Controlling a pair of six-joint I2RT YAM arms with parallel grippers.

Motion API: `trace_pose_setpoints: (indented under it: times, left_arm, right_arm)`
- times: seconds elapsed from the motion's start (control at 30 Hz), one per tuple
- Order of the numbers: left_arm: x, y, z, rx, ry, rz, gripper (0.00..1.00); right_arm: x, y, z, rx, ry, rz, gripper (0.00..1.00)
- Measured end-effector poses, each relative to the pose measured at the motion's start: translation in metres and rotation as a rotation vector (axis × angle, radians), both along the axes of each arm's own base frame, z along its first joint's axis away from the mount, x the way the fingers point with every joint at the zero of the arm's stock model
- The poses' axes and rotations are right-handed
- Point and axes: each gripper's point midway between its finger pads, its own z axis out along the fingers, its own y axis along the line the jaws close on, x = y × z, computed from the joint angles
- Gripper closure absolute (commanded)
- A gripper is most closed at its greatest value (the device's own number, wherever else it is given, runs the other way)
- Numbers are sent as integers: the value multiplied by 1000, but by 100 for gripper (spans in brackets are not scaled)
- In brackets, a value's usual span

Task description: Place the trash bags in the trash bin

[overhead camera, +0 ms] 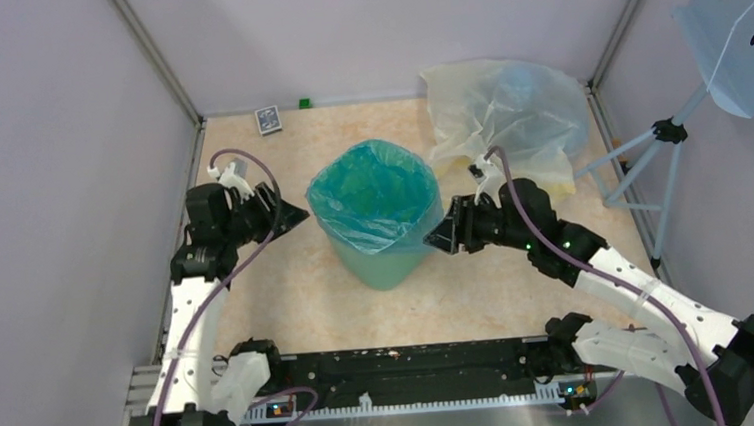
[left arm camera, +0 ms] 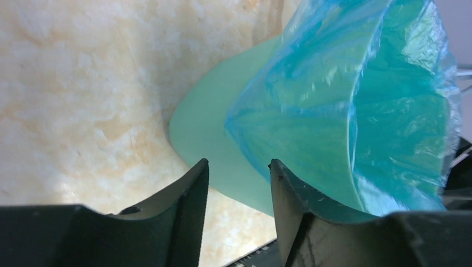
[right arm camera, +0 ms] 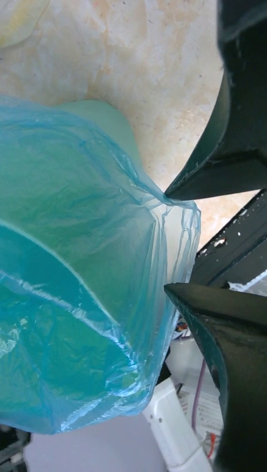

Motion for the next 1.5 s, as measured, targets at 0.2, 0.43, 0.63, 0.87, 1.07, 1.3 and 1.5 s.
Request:
trace_pose_setpoints:
  times: [0.2, 0.43, 0.63, 0.87, 1.07, 1.3, 1.5]
  left_arm:
    - [-38, -17, 2, -262, 11, 82, 42]
    - [-63, -37, -22, -637, 155, 156, 42]
    - [-59, -38, 4, -757, 142, 177, 42]
    - [-59, -36, 15, -864, 183, 242, 46]
    - [-58, -43, 14, -893, 228, 252, 46]
    - [-59, -67, -2, -890, 307, 222, 49]
    - [-59, -83, -14, -898, 335, 207, 54]
  right_arm:
    - [-13, -15, 0, 132, 68, -120, 34]
    - [-28, -16, -30, 413, 266, -235, 33]
    - [-29, -4, -17, 591, 356, -288, 42]
    - [-25, 21, -12, 744, 481, -357, 46]
    - [-20, 32, -12, 794, 512, -393, 56]
    - [-11, 37, 8, 840, 479, -393, 80]
    - [-11, 38, 15, 859, 471, -385, 100]
